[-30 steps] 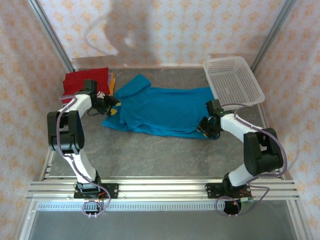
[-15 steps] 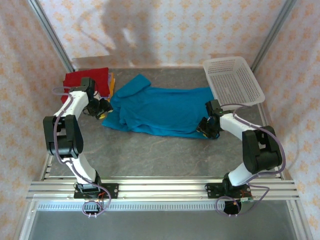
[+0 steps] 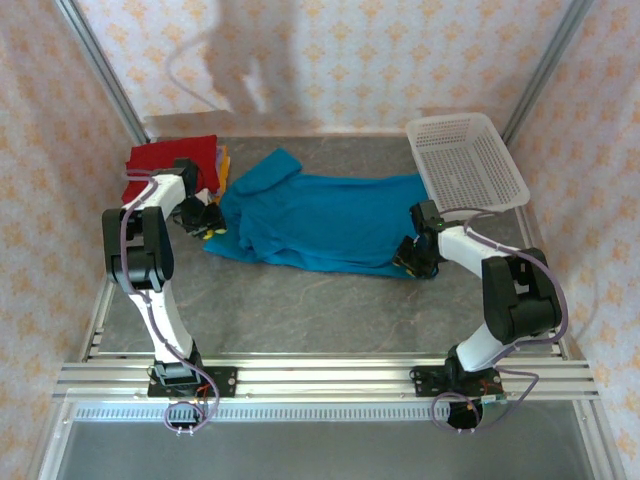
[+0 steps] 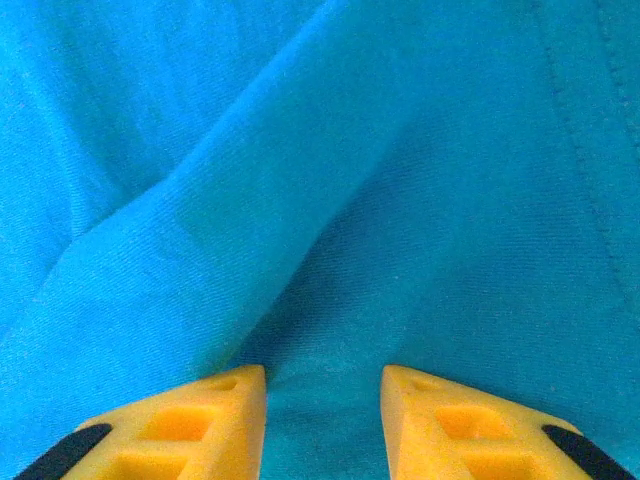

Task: Fold and stack the t-shirts

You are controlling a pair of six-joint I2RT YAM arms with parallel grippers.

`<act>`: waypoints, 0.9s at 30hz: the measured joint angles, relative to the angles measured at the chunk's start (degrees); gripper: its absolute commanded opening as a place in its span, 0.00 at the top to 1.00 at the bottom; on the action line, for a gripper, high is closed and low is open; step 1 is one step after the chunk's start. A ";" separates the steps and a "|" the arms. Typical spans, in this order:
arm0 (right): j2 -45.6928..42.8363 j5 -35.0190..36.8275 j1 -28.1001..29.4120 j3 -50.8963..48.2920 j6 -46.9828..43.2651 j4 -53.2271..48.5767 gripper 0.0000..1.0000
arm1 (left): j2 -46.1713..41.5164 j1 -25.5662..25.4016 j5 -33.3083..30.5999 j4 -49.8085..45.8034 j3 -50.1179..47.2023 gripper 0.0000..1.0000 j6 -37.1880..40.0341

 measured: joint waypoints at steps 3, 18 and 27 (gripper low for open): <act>0.24 0.00 0.00 0.20 -0.09 -0.17 0.64 | -0.83 -0.02 0.09 0.09 -0.52 0.88 0.37; 0.44 -0.20 -0.74 0.15 -0.28 -0.35 0.64 | -13.42 -0.02 -2.25 -2.38 -8.11 0.93 2.56; -0.07 -1.11 -2.86 -0.72 -0.48 -0.15 0.64 | -12.46 -0.02 -7.76 -5.53 -14.49 0.92 2.86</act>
